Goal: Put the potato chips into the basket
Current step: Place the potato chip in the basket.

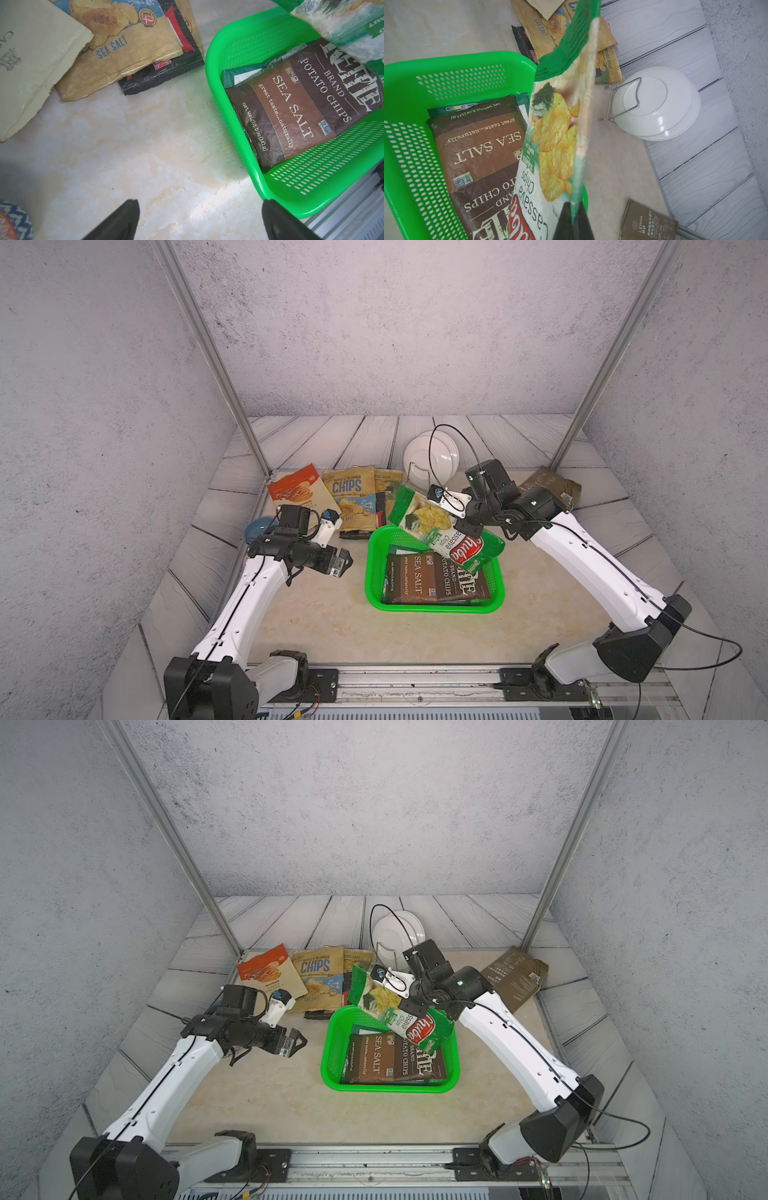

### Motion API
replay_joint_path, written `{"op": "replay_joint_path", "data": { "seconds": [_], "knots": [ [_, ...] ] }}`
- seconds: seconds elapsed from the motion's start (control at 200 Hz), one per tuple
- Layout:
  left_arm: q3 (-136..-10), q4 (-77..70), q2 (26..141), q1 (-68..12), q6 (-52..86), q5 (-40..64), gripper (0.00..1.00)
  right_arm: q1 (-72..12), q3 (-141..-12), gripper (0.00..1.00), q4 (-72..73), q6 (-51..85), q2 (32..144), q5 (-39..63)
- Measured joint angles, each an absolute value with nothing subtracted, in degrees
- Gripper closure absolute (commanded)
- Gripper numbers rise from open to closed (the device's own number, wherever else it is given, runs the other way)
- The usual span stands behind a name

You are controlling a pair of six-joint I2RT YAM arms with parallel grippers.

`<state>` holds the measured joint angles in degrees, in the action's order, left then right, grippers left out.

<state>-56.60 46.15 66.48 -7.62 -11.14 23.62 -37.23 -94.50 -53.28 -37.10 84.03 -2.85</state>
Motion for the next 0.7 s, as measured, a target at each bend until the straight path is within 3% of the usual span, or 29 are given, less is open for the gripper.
{"op": "replay_joint_path", "data": {
  "seconds": [0.701],
  "knots": [
    [-56.6,46.2,66.5,-7.6,-11.1,23.6,0.01,-37.3,-95.2,1.0,-51.7,-63.4,91.8,-9.1]
  ]
}}
